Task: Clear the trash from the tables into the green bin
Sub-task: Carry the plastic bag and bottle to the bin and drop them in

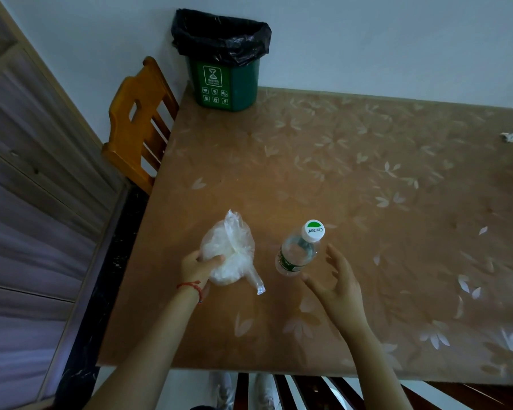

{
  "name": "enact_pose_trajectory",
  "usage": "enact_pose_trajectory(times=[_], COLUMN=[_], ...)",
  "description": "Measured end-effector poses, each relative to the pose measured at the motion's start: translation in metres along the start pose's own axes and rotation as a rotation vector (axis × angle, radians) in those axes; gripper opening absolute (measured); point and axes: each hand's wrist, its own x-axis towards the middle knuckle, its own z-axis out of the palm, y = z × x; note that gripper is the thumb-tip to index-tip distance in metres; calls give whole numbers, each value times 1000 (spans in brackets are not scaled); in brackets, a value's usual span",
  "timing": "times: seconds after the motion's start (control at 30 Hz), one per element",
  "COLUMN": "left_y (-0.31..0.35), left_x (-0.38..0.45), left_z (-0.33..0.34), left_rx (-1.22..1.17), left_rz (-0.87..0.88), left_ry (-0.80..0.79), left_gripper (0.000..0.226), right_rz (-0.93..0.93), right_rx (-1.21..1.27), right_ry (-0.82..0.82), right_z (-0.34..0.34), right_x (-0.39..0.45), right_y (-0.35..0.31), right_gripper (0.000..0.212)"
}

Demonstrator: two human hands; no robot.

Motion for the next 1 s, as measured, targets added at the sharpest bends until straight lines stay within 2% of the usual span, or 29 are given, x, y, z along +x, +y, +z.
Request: enact_pose_trajectory(times=[0.13,0.33,0.73,1.0], left_y=[-6,-8,-9,-18], left_x=[-3,-9,-34,-79], left_z=[-12,-24,-42,-78], left_rx=[1,-3,-33,-91], left_rz=[-16,-16,24,31], left_ry=[51,69,135,266], left_gripper=[24,17,15,34], right_rz=[14,32,1,-117], right_rx=[112,171,210,230], right_ry=[-24,-21,-112,-235], right_z=[10,23,17,23], right_x=[14,30,20,6], right_y=[-1,-5,-22,-41], right_gripper=[79,61,49,52])
